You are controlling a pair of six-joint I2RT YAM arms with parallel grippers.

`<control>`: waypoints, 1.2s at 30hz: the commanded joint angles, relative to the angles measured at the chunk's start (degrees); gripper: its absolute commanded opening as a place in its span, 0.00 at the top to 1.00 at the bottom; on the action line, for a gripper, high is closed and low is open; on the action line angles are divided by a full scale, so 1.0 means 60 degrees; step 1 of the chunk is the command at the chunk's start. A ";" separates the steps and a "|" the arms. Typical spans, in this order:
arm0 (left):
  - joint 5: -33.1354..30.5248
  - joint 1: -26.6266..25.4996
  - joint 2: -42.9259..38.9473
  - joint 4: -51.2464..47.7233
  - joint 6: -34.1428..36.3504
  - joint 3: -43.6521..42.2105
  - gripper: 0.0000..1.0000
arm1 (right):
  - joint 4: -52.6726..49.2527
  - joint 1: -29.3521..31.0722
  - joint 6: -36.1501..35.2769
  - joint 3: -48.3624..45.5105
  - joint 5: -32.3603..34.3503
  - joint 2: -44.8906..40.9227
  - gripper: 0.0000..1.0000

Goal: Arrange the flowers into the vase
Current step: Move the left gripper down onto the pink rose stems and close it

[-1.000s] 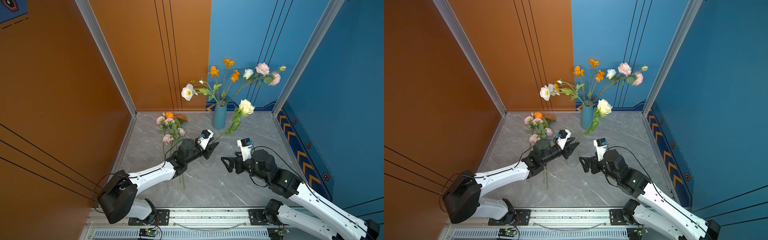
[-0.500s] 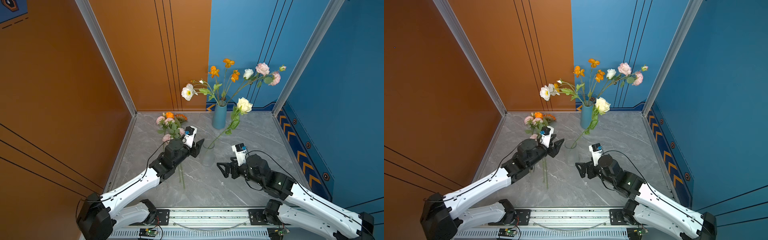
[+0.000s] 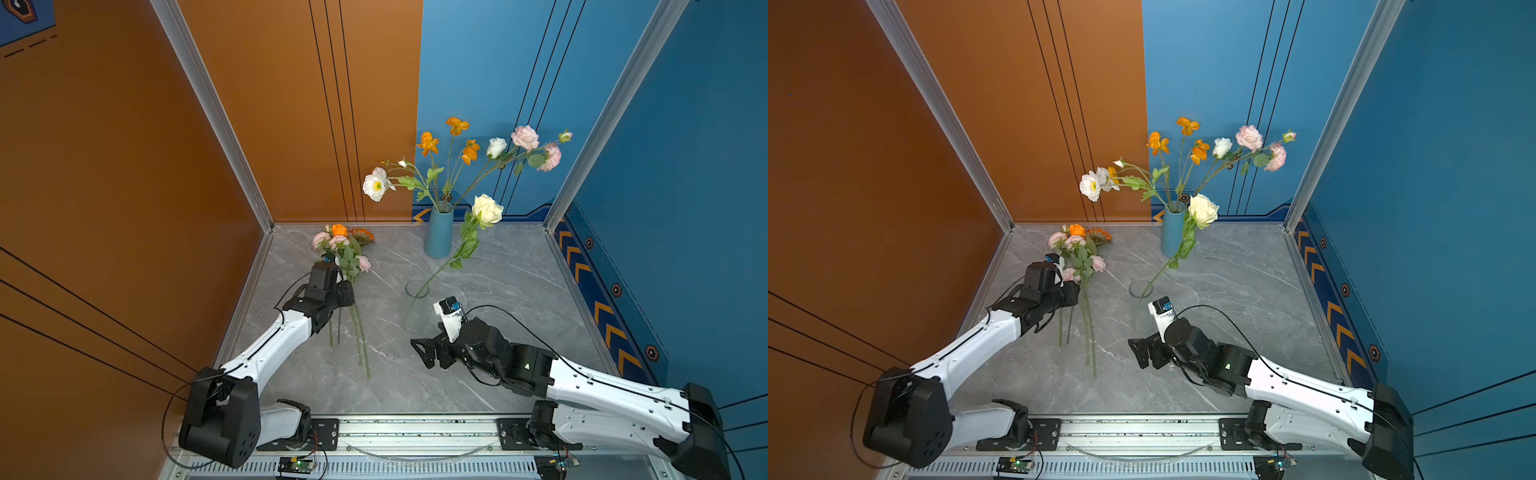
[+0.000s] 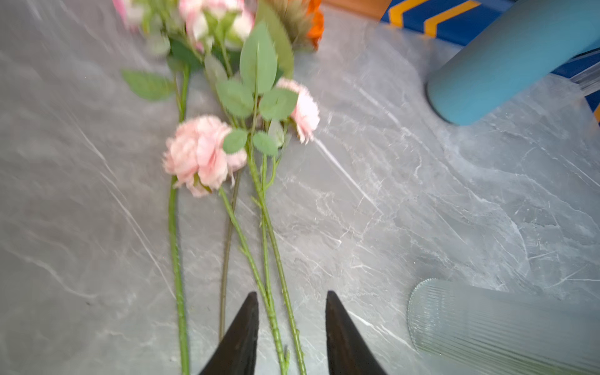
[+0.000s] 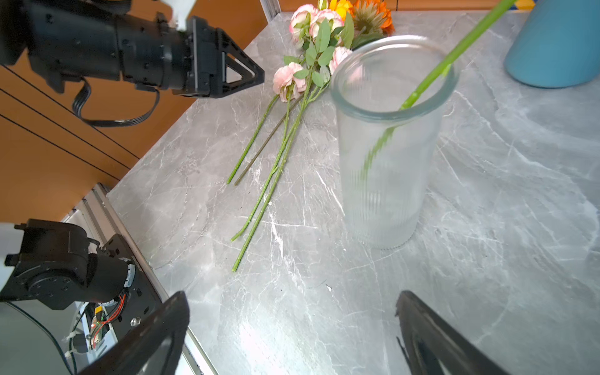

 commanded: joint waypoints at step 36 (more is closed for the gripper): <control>0.0260 0.0139 0.4267 0.0746 -0.2208 0.0998 0.77 | 0.0302 0.0437 -0.0112 0.0380 0.0401 0.0552 0.00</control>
